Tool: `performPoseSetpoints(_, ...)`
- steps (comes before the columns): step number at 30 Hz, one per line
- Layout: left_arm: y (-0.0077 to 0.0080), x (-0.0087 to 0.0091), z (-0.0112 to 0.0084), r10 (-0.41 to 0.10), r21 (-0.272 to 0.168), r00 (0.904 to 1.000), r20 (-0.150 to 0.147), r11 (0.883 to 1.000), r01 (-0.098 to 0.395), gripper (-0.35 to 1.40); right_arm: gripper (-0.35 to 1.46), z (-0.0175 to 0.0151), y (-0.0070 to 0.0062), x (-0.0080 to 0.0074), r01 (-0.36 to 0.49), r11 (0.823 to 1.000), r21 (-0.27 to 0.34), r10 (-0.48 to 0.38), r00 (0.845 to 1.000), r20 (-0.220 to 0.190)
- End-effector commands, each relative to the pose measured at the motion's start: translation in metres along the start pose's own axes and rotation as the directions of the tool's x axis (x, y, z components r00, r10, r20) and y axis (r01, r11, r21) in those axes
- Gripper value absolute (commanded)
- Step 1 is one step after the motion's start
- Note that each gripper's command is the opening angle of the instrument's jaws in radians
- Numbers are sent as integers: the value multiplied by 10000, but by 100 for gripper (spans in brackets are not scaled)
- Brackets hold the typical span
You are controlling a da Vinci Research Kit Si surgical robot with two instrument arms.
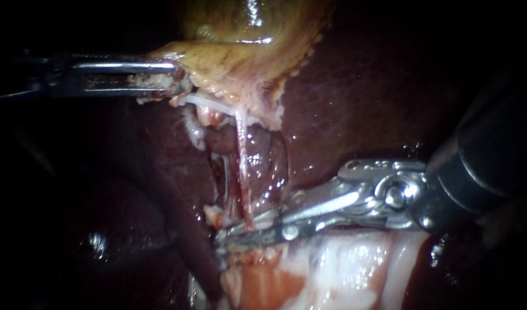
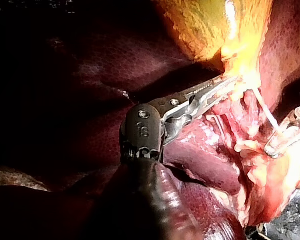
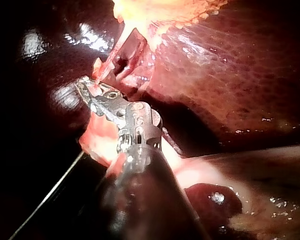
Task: Going back first clip right tube
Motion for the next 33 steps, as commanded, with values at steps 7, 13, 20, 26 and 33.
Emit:
performPoseSetpoints(7, 0, 0, 0, 1, 6, 10000, -2, 10000, -1, -35, 41, 7, 8, -4, 773, 9969, 121, -770, 9967, -266)
performPoseSetpoints(13, 0, -1, 0, 6, 9, 10000, -4, 10000, -6, -35, 48, 10, 16, -3, 1626, 9865, -204, -1633, 9856, -440)
performPoseSetpoints(20, 0, -1, 0, 7, 10, 10000, -4, 10000, -7, -35, 50, 4, 27, -8, 2943, 9449, -1433, -3074, 9482, -797)
performPoseSetpoints(26, 0, -1, 0, 7, 10, 10000, -4, 10000, -7, -35, 50, -13, 39, -16, 3801, 9077, -1779, -3971, 9151, -705)
performPoseSetpoints(33, 0, -1, 0, 8, 6, 10000, -2, 10000, -8, -35, 50, -36, 41, -23, 4424, 8788, -1789, -4584, 8868, -592)
